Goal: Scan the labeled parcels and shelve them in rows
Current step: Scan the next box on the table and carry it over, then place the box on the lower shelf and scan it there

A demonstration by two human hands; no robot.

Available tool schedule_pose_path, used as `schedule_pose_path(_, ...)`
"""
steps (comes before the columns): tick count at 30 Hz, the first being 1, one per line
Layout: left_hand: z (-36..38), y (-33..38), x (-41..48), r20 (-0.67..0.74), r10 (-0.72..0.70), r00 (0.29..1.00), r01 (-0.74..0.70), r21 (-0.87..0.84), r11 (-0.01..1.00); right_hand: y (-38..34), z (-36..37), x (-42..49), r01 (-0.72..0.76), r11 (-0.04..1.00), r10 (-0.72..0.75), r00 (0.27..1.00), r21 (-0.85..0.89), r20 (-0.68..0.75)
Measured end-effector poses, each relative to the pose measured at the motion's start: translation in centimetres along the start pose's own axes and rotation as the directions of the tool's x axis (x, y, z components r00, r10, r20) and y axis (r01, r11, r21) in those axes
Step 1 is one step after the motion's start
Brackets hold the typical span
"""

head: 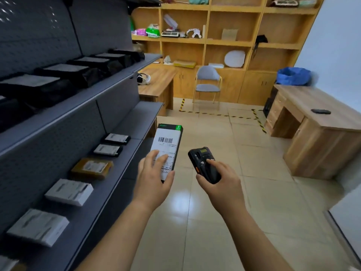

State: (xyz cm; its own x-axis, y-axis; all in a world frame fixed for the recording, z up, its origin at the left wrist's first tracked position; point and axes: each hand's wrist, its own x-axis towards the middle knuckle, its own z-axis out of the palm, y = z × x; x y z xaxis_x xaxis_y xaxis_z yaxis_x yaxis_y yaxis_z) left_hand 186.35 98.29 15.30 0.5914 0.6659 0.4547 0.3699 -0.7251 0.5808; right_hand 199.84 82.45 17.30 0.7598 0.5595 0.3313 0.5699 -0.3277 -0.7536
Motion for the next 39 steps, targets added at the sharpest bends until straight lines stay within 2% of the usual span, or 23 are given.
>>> schedule_pose_path(8, 10.8, -8.2, 21.0, -0.05, -0.056, 0.997, 0.056, 0.01, 0.998, 5.8, 10.0, 22.8, 0.013, 1.0, -0.013, 0.996, -0.008, 0.093)
schedule_pose_path(13, 17.0, -11.0, 33.9, -0.034, -0.083, 0.996, 0.084, 0.028, 0.996, 8.8, 13.6, 36.6, -0.005, 0.999, 0.009, 0.993, -0.037, 0.119)
schedule_pose_path(17, 21.1, -13.8, 42.2, -0.077, -0.118, 0.99, 0.121, 0.043, 0.992, 11.2, 17.6, 46.1, 0.009, 1.0, -0.006, 0.982, -0.019, 0.186)
schedule_pose_path(22, 25.6, -19.6, 50.1, -0.181, -0.257, 0.949, 0.278, 0.103, 0.955, 13.4, 25.2, 58.2, 0.108, 0.993, -0.117, 0.932, 0.044, 0.344)
schedule_pose_path(27, 28.1, -24.1, 54.1, -0.338, -0.475, 0.813, 0.532, 0.096, 0.842, 13.8, 33.2, 68.0, 0.256, 0.961, -0.269, 0.777, 0.104, 0.57)
schedule_pose_path(31, 28.7, -26.5, 55.5, -0.454, -0.608, 0.651, 0.707, 0.072, 0.703, 12.8, 39.6, 72.2, 0.326, 0.926, -0.363, 0.623, 0.192, 0.693)
schedule_pose_path(35, 29.5, -29.6, 55.2, -0.525, -0.68, 0.511, 0.806, 0.018, 0.592, 12.6, 45.6, 73.7, 0.351, 0.902, -0.406, 0.484, 0.253, 0.775)
schedule_pose_path(39, 31.8, -34.5, 54.4, -0.549, -0.728, 0.41, 0.863, -0.024, 0.504, 13.7, 51.8, 74.2, 0.403, 0.87, -0.448, 0.402, 0.285, 0.799)
